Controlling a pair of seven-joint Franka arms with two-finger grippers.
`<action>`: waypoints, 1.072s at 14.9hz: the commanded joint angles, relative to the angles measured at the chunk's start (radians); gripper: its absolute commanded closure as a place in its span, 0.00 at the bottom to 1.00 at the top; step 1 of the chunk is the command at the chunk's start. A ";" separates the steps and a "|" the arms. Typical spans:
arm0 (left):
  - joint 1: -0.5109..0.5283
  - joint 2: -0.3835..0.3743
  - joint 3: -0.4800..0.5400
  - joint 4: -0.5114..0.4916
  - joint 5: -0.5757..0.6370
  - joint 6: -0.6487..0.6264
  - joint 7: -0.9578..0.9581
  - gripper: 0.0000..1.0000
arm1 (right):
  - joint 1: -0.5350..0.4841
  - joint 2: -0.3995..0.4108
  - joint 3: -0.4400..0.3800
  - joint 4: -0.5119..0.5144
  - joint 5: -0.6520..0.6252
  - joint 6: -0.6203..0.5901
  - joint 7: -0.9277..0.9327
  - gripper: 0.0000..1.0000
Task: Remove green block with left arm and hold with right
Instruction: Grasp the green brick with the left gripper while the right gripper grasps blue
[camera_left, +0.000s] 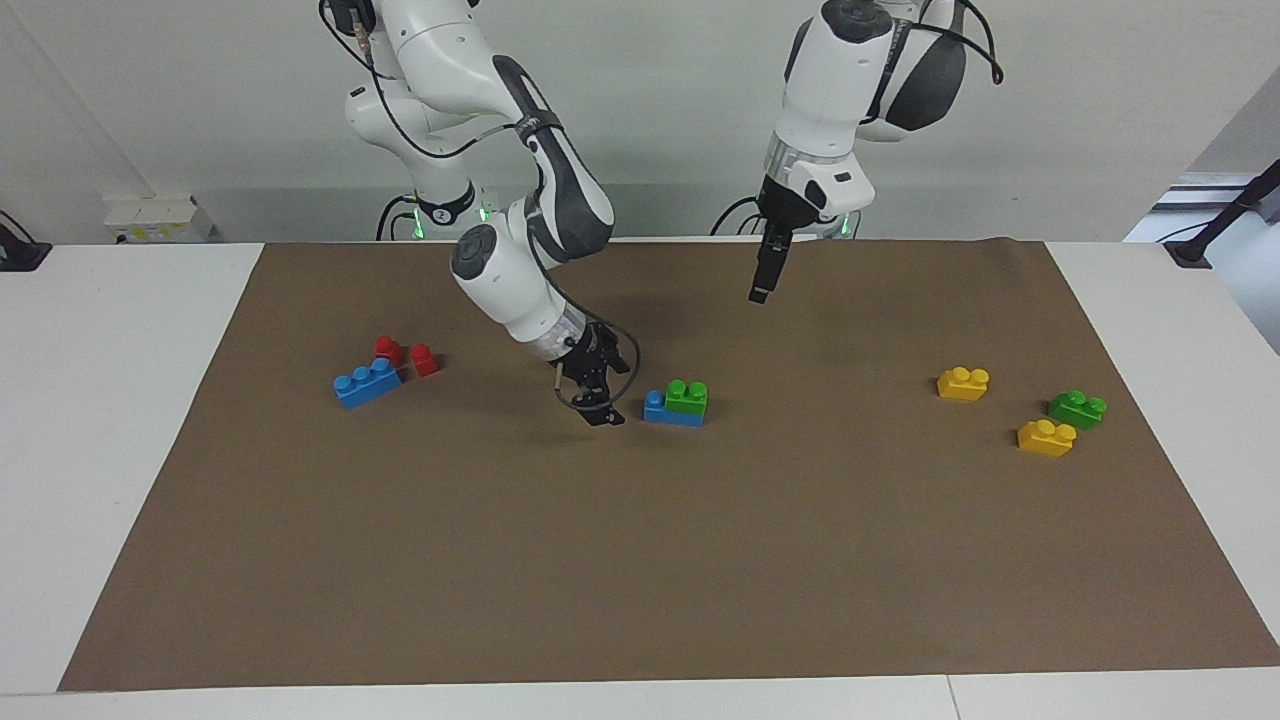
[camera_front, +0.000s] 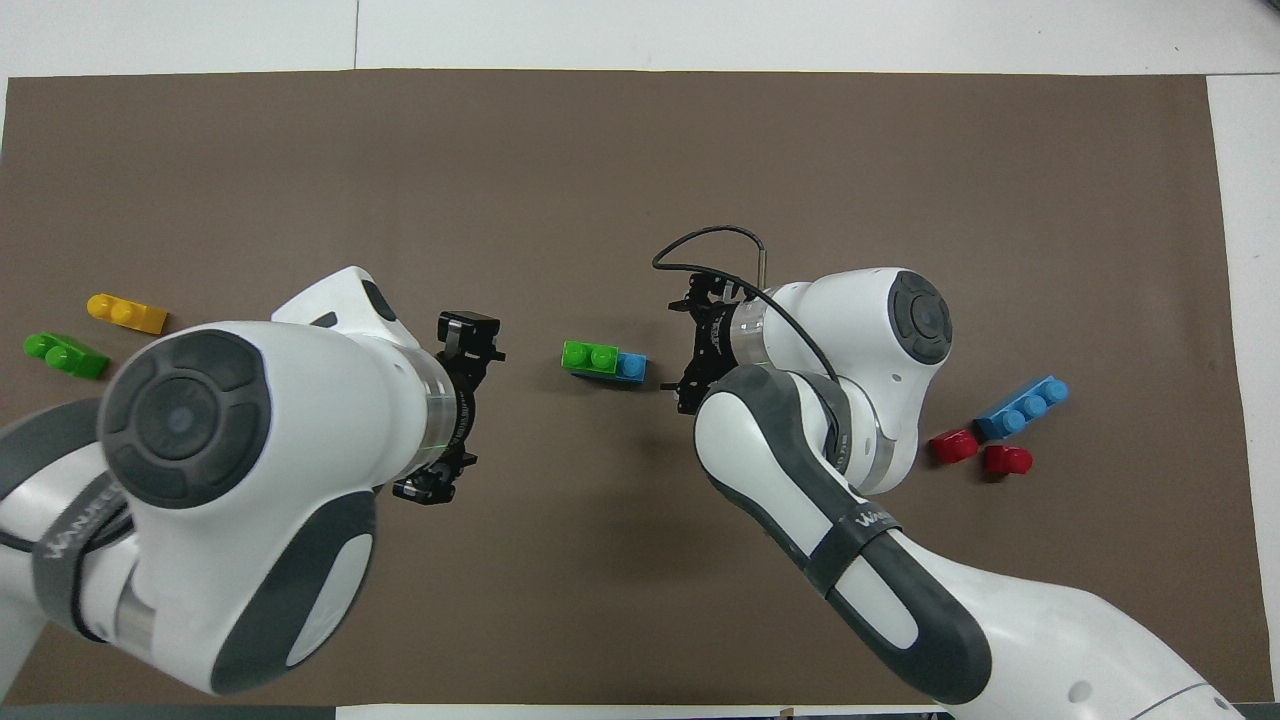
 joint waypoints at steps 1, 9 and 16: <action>-0.062 0.090 0.018 0.000 -0.004 0.082 -0.160 0.00 | 0.019 0.021 -0.004 0.000 0.026 0.048 0.009 0.00; -0.065 0.282 0.019 0.110 0.054 0.168 -0.324 0.00 | 0.091 0.086 -0.004 0.000 0.049 0.154 0.006 0.00; -0.048 0.340 0.021 0.120 0.079 0.231 -0.331 0.00 | 0.102 0.087 -0.004 -0.011 0.051 0.172 -0.002 0.16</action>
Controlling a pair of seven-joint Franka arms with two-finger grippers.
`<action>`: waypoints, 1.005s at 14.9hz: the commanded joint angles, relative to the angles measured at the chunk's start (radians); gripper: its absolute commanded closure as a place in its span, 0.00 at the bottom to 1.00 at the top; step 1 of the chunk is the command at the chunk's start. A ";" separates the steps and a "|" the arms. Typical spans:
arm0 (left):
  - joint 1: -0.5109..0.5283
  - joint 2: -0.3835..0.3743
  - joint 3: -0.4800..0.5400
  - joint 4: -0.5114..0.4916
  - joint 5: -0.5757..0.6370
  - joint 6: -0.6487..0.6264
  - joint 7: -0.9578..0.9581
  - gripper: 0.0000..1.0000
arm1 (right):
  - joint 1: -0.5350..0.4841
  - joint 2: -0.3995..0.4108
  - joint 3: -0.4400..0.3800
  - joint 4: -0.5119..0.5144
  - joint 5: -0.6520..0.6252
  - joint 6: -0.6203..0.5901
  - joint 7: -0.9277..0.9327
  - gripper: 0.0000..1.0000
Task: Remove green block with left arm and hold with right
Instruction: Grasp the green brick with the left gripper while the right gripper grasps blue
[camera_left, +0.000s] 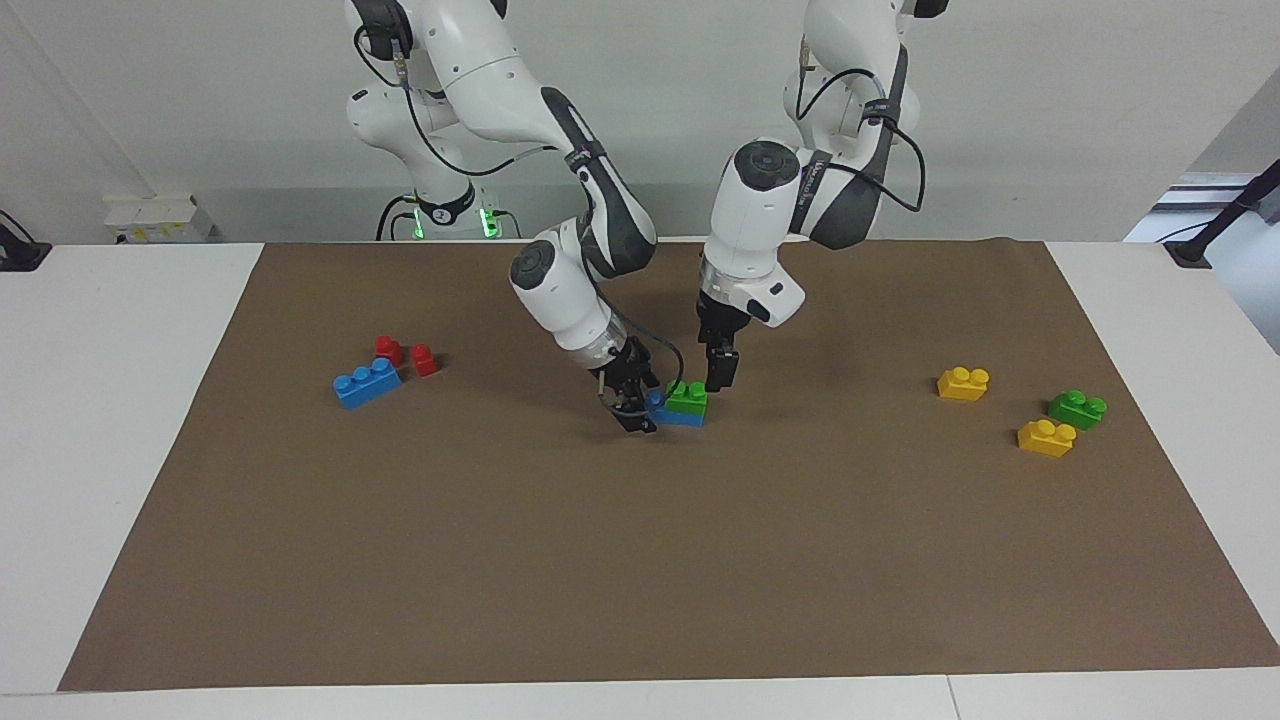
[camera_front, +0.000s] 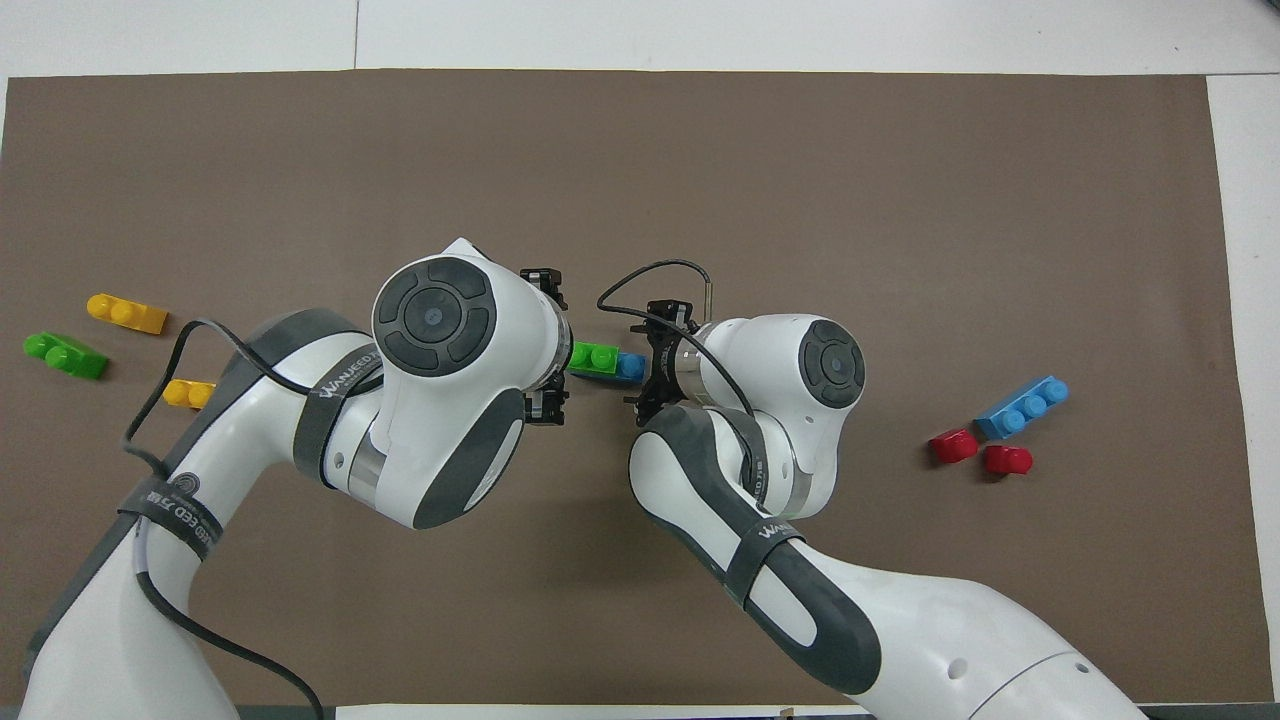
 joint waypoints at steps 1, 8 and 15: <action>0.001 0.041 0.001 0.019 0.027 0.022 -0.022 0.00 | 0.007 0.001 -0.004 -0.010 0.028 0.025 -0.003 0.24; -0.014 0.105 -0.001 0.032 0.038 0.045 -0.024 0.00 | 0.009 -0.001 -0.004 -0.013 0.028 0.024 -0.036 1.00; -0.037 0.119 0.001 0.006 0.047 0.075 -0.071 0.00 | 0.050 -0.004 -0.004 -0.048 0.028 0.017 -0.100 1.00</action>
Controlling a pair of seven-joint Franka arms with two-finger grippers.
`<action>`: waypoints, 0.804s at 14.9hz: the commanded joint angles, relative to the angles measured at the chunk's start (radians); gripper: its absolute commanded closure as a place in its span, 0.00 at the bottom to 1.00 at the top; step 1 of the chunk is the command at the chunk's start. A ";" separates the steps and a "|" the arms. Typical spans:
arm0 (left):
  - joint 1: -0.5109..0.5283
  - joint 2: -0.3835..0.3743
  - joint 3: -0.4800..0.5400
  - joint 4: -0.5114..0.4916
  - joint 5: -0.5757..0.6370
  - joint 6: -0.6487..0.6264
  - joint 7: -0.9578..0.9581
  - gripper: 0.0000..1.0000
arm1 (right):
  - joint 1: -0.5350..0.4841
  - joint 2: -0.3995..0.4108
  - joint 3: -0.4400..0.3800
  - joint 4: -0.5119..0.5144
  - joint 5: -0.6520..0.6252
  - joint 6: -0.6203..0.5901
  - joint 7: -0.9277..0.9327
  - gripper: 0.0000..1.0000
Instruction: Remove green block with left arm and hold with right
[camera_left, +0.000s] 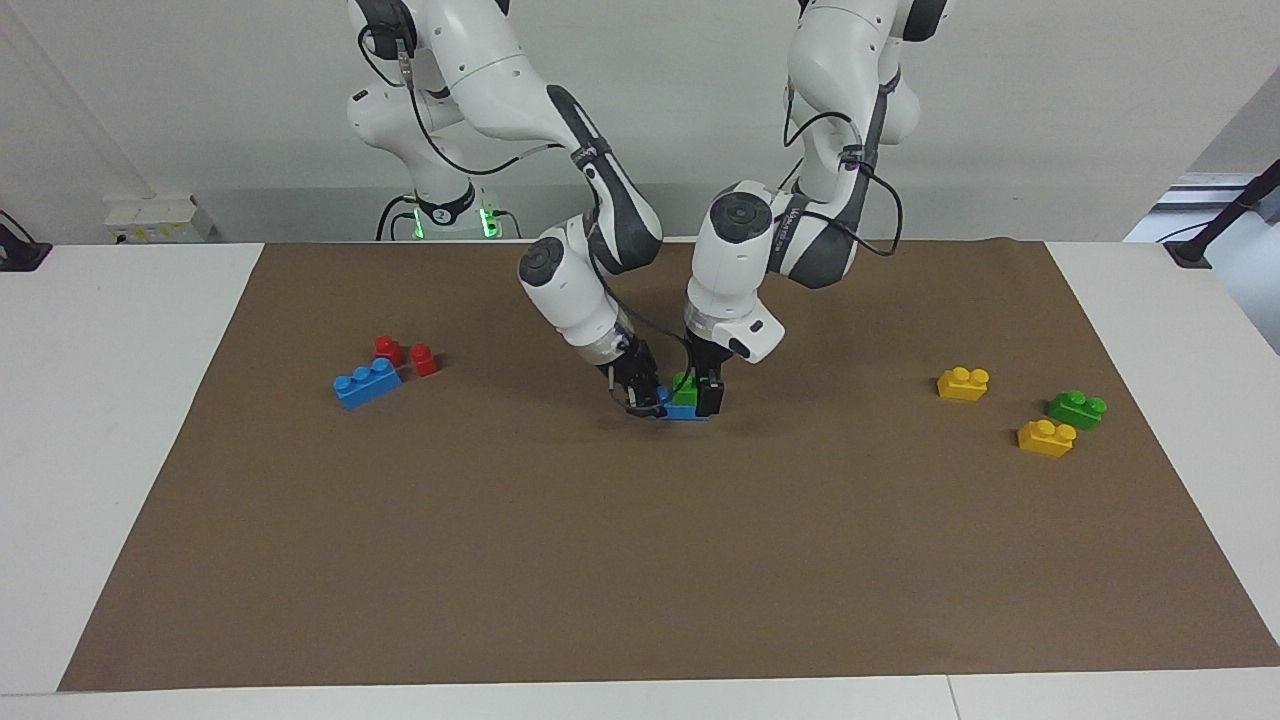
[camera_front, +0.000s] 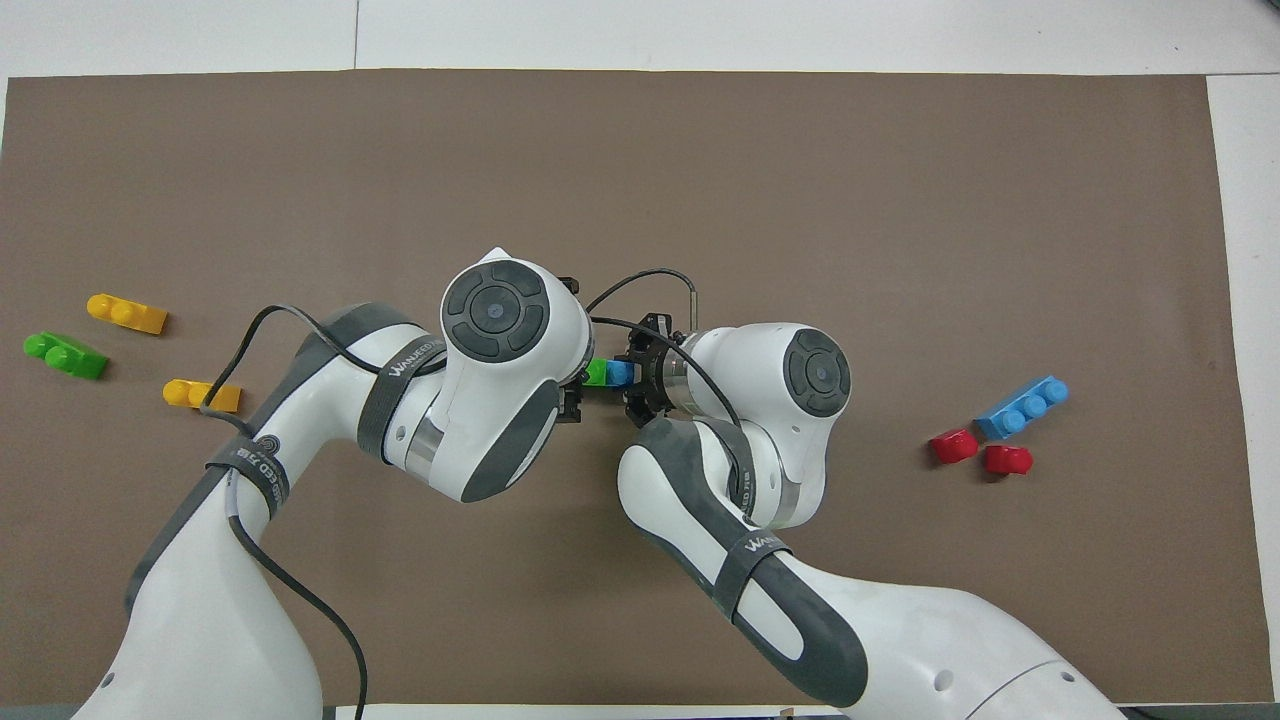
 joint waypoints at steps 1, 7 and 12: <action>-0.027 0.005 0.011 -0.014 0.023 0.023 -0.043 0.00 | 0.019 -0.003 -0.003 -0.046 0.028 0.017 -0.060 1.00; -0.039 -0.008 0.011 -0.040 0.029 -0.020 -0.041 0.00 | 0.021 -0.003 -0.003 -0.048 0.028 0.019 -0.066 1.00; -0.032 -0.019 0.010 -0.055 0.031 -0.046 -0.002 0.01 | 0.021 -0.003 -0.003 -0.048 0.028 0.020 -0.077 1.00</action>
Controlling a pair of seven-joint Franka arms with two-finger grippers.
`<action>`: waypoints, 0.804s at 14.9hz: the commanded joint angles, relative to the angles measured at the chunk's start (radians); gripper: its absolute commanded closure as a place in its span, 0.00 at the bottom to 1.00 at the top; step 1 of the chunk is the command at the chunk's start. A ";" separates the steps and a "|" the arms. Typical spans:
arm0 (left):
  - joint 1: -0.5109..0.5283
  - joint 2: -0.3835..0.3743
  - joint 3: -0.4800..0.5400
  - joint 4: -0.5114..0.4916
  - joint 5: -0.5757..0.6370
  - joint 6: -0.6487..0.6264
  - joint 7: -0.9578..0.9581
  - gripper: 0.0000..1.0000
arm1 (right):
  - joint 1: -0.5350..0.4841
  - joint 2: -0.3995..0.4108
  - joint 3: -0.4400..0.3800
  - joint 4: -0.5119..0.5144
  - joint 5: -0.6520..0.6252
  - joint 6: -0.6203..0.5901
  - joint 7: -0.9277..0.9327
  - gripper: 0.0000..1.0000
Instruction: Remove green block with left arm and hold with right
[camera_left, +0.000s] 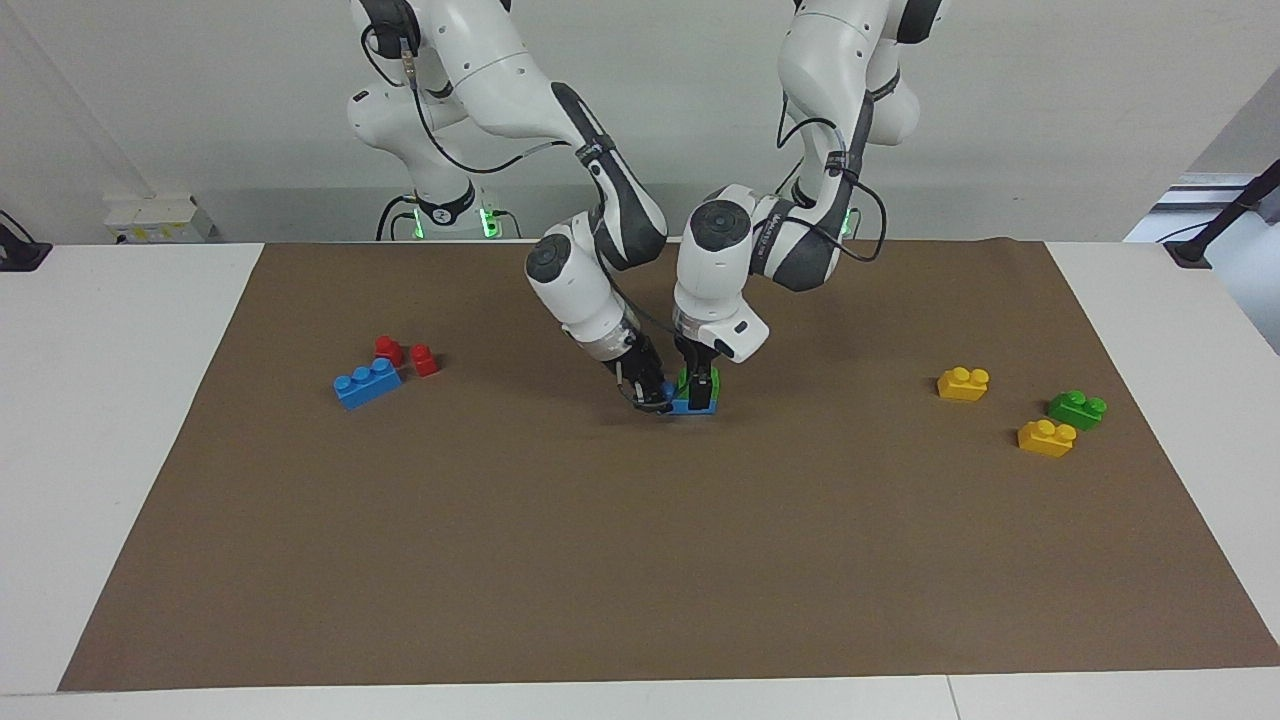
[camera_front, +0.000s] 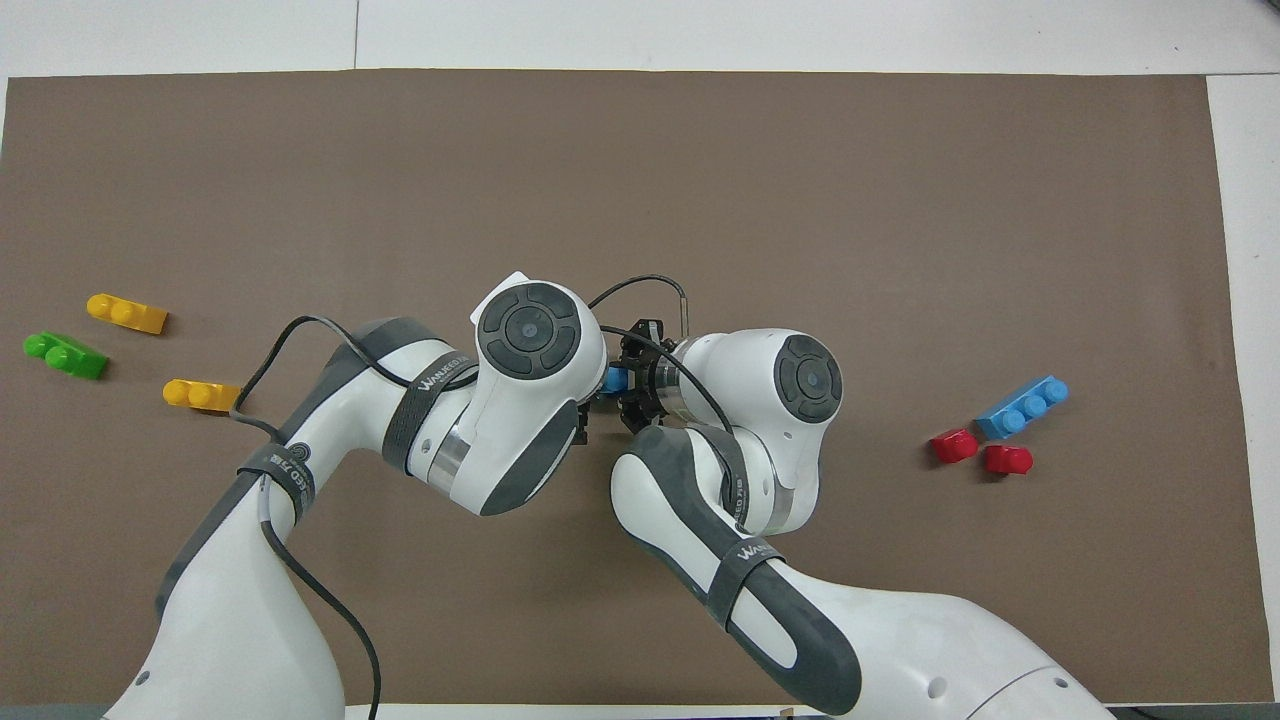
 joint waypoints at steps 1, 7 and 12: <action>-0.004 -0.029 0.010 -0.031 0.015 -0.016 0.022 0.01 | 0.011 -0.001 -0.003 -0.044 0.028 0.020 -0.057 1.00; 0.005 -0.082 0.010 -0.074 0.015 -0.016 0.096 0.32 | 0.011 -0.001 -0.003 -0.046 0.028 0.020 -0.071 1.00; 0.009 -0.086 0.008 -0.074 0.015 -0.010 0.093 0.37 | 0.011 -0.001 -0.003 -0.046 0.028 0.022 -0.073 1.00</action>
